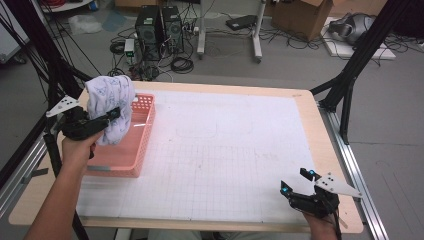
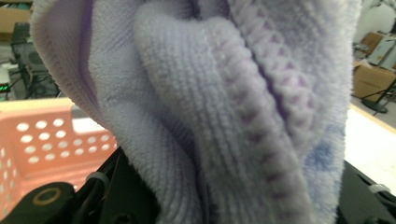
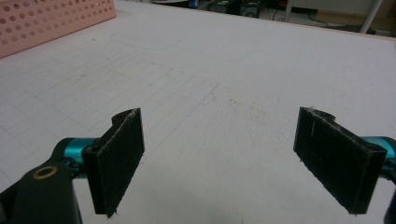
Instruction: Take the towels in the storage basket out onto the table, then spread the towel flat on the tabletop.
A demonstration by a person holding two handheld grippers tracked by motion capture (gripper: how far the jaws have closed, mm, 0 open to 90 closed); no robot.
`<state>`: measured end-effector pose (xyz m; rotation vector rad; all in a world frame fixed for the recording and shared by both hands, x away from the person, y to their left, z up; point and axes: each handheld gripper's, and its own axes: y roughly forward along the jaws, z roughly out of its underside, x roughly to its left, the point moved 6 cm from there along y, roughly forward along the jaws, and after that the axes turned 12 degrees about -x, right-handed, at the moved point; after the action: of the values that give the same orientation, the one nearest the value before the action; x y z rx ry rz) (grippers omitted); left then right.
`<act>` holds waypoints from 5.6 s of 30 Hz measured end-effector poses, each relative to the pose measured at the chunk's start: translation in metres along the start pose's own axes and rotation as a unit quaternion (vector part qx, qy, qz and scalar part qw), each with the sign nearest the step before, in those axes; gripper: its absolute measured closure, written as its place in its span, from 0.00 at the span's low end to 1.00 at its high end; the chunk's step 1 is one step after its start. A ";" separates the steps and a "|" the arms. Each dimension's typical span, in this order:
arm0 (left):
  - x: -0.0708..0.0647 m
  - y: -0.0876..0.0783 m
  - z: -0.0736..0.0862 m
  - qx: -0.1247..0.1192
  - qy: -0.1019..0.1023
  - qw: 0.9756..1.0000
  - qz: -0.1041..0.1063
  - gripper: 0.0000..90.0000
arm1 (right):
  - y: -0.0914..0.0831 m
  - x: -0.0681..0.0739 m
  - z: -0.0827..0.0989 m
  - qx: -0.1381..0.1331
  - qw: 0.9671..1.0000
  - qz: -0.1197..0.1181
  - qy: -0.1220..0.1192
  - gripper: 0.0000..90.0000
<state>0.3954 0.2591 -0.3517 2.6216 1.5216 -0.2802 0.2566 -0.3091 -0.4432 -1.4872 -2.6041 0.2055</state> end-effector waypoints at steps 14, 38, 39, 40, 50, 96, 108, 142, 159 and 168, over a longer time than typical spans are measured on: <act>-0.029 -0.002 -0.016 -0.048 -0.011 0.996 0.074 0.64 | 0.001 0.001 0.000 0.001 1.000 -0.004 -0.002 0.17; -0.111 0.024 -0.013 -0.051 0.002 0.978 0.200 0.64 | 0.002 0.003 0.000 0.002 1.000 -0.010 -0.003 0.17; -0.115 0.026 -0.011 -0.049 0.001 0.977 0.206 0.64 | 0.002 0.003 0.000 0.001 1.000 -0.009 -0.003 0.17; -0.120 0.029 -0.009 -0.047 0.001 0.976 0.211 0.64 | 0.002 0.003 0.000 0.002 1.000 -0.010 -0.002 0.17; -0.160 0.057 0.022 -0.018 0.003 0.969 0.246 0.63 | 0.003 0.004 0.000 0.004 1.000 -0.011 -0.003 0.17; -0.154 0.086 0.074 0.059 0.013 0.988 0.139 0.27 | 0.006 0.001 0.002 0.010 1.000 -0.012 0.002 0.17; -0.156 0.070 0.085 0.064 0.005 0.986 0.152 0.25 | 0.012 0.000 0.002 0.009 1.000 -0.013 0.003 0.17; -0.153 0.113 0.114 0.124 0.022 0.980 0.153 0.41 | 0.134 0.036 0.003 0.096 0.992 -0.079 0.023 0.21; -0.155 0.110 0.118 0.137 0.060 0.973 0.178 0.94 | 0.176 0.081 0.008 0.134 0.980 -0.143 0.017 0.93; -0.155 0.098 0.104 0.114 0.064 0.975 0.182 0.94 | 0.119 0.059 -0.017 0.098 0.986 -0.138 0.002 0.94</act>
<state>0.3943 0.0602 -0.4222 3.0854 1.0596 -0.2695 0.3303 -0.1978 -0.4454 -1.0510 -2.6588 0.4117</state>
